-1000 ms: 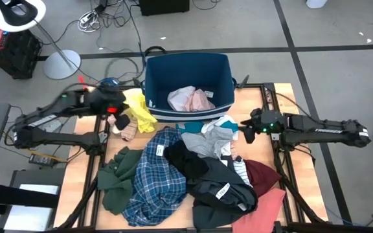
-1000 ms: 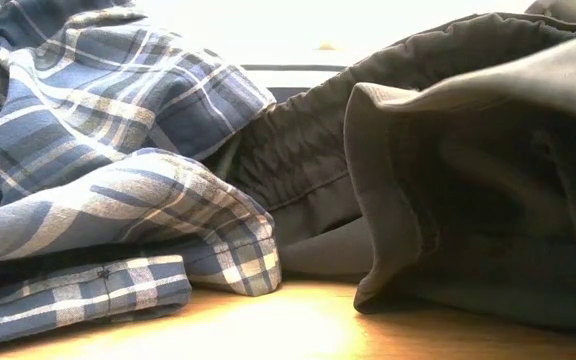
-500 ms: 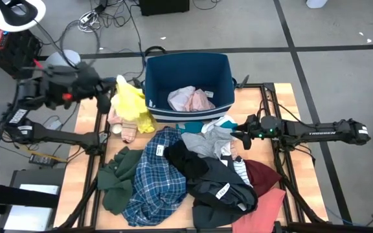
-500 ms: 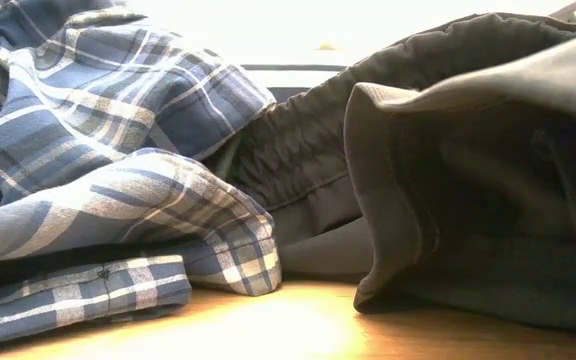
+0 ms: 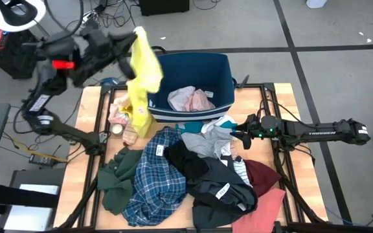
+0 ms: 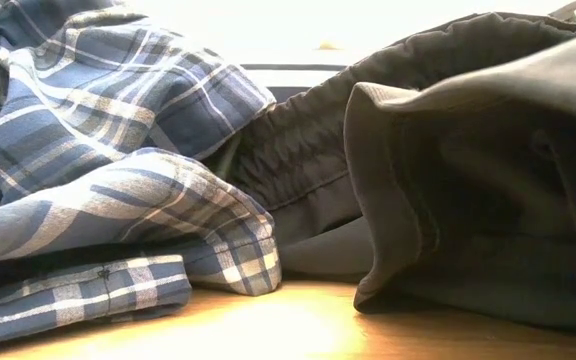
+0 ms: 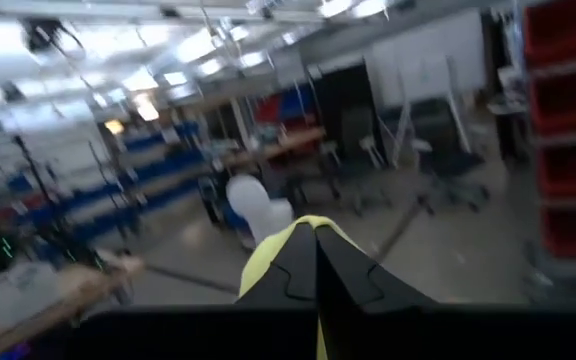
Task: Sort clothes
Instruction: Put the yellow shirt into the laundry organizer
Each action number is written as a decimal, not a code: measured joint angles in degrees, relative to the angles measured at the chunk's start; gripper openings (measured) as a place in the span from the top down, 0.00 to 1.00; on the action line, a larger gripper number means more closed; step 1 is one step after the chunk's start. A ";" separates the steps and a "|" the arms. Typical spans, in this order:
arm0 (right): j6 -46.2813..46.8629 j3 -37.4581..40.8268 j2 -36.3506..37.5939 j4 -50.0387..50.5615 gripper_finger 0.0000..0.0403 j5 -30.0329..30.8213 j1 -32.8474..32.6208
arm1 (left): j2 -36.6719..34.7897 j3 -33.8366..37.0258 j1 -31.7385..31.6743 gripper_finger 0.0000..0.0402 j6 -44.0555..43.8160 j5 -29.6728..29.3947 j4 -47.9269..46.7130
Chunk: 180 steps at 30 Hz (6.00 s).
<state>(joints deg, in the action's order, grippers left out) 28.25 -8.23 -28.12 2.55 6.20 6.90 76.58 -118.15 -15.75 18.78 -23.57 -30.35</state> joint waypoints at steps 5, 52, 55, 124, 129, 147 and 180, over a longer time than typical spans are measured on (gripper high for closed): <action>-1.06 0.00 0.02 -0.03 0.52 -0.06 0.00 | 11.39 -11.24 -3.70 1.00 1.21 5.85 5.59; -1.32 -0.02 0.02 0.29 0.52 -0.84 -0.04 | 19.01 -14.73 -12.76 0.73 -8.67 22.86 -49.93; -1.05 -0.02 0.02 0.66 0.52 -1.27 -0.04 | 15.08 -14.73 -12.74 0.74 -10.11 21.76 -51.95; 1.51 -0.05 0.00 0.09 0.52 -1.36 -0.09 | -16.75 81.16 -30.01 0.90 -19.06 30.16 9.35; 1.51 -0.05 0.00 0.11 0.52 -1.36 -0.09 | -17.43 79.78 -30.01 0.99 -19.25 30.70 10.32; 0.55 -0.05 0.02 0.07 0.52 -0.38 -0.09 | -24.05 63.08 -24.15 1.00 -20.04 30.88 22.03; -1.81 -0.05 0.02 -0.18 0.52 0.42 -0.07 | 26.82 -5.52 -13.70 1.00 -22.24 45.09 26.23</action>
<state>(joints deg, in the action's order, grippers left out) 26.44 -8.27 -28.10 2.37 6.61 6.83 103.40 -123.66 -29.45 -3.46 21.52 -4.13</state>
